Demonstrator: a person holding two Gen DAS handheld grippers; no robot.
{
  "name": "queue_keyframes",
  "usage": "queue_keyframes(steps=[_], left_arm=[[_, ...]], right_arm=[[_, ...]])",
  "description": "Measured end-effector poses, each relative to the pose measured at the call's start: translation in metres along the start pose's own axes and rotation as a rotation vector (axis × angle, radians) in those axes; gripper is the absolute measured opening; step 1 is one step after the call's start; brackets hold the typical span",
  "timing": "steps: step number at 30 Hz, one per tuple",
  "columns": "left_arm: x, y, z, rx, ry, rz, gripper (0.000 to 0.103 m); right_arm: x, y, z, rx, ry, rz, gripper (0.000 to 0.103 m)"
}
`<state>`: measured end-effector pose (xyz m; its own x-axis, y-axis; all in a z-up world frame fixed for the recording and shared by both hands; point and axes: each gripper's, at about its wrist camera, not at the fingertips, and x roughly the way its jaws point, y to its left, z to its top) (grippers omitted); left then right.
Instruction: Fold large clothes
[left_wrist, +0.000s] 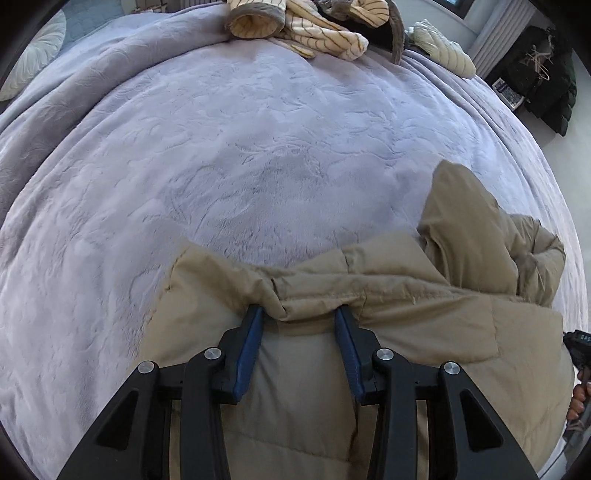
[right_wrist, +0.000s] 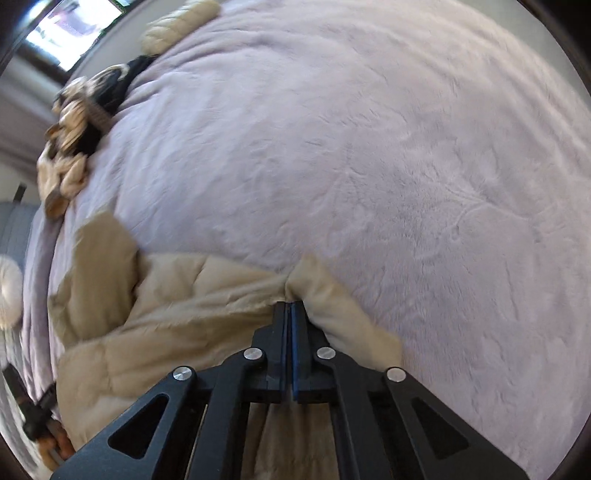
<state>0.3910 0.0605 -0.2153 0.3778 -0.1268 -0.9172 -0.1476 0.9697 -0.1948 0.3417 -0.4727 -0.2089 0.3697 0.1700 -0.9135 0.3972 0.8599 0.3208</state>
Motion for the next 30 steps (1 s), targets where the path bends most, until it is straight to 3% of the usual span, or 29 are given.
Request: queue_keyframes(steps=[5, 8, 11, 16, 22, 30], left_arm=[[-0.012, 0.009, 0.014, -0.053, -0.015, 0.019, 0.044], [-0.044, 0.019, 0.009, -0.045, -0.073, 0.023, 0.044], [-0.059, 0.031, -0.005, -0.020, -0.076, 0.053, 0.044], [-0.041, 0.055, -0.013, -0.083, -0.021, 0.095, 0.044], [-0.027, 0.069, -0.014, -0.175, 0.003, 0.083, 0.047], [-0.084, 0.067, -0.040, -0.098, -0.014, 0.129, 0.047]], right_arm=[[0.006, -0.001, 0.006, 0.010, 0.007, -0.018, 0.000], [-0.013, 0.005, 0.001, -0.004, -0.021, -0.032, 0.000], [-0.048, 0.009, -0.017, -0.052, -0.066, -0.015, 0.000], [-0.088, -0.001, -0.063, -0.078, -0.087, -0.011, 0.000], [-0.080, -0.010, -0.093, -0.114, -0.036, -0.066, 0.000], [-0.110, -0.014, -0.102, -0.060, -0.062, -0.025, 0.004]])
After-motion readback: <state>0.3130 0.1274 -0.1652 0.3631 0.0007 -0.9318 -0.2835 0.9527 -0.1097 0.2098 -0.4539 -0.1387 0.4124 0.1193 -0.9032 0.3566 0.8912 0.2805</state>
